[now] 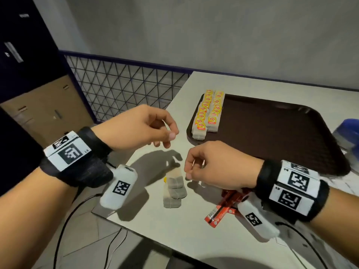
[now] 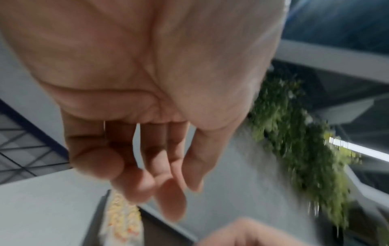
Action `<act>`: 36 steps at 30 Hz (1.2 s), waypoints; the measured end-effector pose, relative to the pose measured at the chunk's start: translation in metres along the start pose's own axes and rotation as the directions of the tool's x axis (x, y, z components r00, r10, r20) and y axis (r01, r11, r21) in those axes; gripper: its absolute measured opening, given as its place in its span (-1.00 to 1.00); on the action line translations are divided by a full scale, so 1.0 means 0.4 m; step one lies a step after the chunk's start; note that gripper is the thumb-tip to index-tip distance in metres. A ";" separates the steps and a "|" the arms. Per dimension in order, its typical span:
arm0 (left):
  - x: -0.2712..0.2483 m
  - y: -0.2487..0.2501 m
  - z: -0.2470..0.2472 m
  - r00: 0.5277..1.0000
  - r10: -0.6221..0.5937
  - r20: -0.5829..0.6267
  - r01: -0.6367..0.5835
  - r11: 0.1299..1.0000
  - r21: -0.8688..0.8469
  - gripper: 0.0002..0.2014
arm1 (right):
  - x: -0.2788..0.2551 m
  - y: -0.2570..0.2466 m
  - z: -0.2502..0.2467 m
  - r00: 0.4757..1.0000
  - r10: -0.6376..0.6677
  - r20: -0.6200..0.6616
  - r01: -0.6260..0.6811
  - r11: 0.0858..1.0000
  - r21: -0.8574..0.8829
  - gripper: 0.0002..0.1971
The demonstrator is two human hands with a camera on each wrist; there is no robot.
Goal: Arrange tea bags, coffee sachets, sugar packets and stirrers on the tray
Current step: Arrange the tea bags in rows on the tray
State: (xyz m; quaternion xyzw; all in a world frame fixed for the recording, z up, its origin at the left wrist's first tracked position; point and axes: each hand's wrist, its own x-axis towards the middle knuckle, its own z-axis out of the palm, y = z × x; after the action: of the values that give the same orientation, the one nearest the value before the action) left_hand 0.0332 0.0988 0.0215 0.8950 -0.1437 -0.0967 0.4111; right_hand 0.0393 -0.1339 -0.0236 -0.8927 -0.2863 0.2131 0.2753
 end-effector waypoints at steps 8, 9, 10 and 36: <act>-0.053 -0.065 0.057 0.957 -0.225 0.182 0.106 0.858 0.502 -0.93 | 0.110 -0.016 0.028 0.999 0.010 -0.040 -0.011 1.000 -0.021 -0.82; -0.060 -0.068 0.066 0.951 -0.236 0.201 0.102 0.849 0.518 -0.87 | 0.119 -0.024 0.031 0.999 0.008 -0.043 -0.010 0.998 -0.056 -0.78; -0.065 -0.070 0.074 0.946 -0.244 0.214 0.094 0.838 0.538 -0.79 | 0.125 -0.034 0.034 0.999 0.011 -0.043 -0.016 0.995 -0.099 -0.72; -0.081 -0.056 0.111 0.991 -0.088 -0.102 0.088 0.996 0.000 -0.74 | -0.048 0.025 -0.030 0.986 0.090 -0.138 -0.036 0.935 0.352 -0.93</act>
State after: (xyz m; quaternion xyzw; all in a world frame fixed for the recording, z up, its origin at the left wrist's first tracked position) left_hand -0.0064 0.0924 -0.0224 0.9052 -0.0832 -0.0684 0.4112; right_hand 0.0354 -0.1573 -0.0162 -0.8522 -0.1933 0.2004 0.4429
